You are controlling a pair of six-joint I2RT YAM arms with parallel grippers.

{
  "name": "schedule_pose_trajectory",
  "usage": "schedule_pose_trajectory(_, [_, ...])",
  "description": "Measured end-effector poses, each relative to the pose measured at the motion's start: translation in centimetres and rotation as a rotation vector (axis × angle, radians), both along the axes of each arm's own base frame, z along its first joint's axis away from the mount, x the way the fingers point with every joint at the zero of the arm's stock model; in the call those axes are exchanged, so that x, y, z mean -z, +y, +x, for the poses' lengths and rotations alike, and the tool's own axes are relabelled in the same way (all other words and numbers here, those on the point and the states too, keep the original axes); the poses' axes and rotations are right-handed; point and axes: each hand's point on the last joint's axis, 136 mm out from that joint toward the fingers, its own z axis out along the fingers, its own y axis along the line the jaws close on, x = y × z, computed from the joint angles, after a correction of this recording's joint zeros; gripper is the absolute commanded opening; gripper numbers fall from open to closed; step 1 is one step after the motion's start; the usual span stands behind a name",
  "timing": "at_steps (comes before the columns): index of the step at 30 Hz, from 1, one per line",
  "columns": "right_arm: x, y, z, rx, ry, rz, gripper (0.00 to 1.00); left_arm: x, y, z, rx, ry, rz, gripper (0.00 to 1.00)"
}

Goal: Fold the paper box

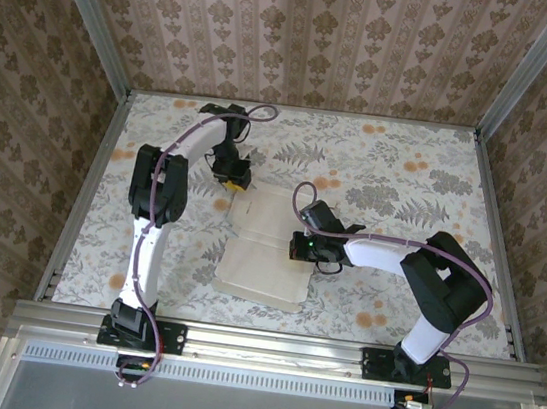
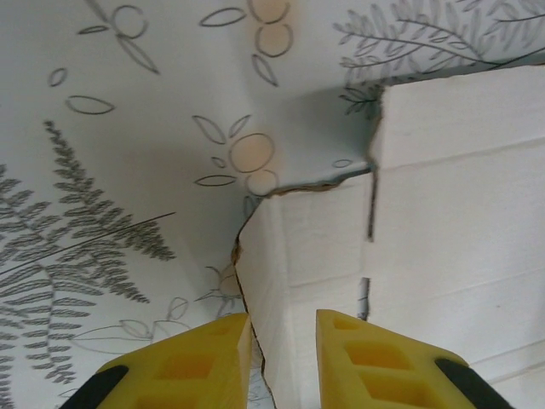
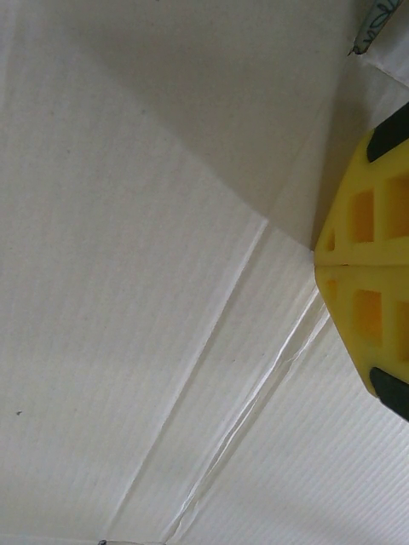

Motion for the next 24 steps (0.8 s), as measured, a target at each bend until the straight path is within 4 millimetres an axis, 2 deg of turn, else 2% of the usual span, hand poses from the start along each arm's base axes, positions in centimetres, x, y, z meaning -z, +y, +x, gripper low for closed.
schedule_pose_trajectory(4, [-0.02, 0.02, 0.02, 0.0, -0.001, 0.001, 0.0, 0.09, 0.4, 0.02, 0.001, -0.003, 0.024, 0.28])
schedule_pose_trajectory(11, [-0.01, 0.04, 0.0, -0.001, -0.001, 0.001, 0.0, -0.16, 0.8, 0.36, 0.0, -0.019, 0.049, 0.39])
schedule_pose_trajectory(19, [0.05, 0.09, 0.07, -0.001, -0.004, 0.0, 0.0, -0.27, 0.5, 0.21, 0.001, -0.011, 0.031, 0.32])
schedule_pose_trajectory(24, [0.08, 0.09, 0.07, -0.001, -0.004, 0.0, 0.0, -0.65, 0.1, 0.05, 0.001, 0.004, 0.008, 0.3])
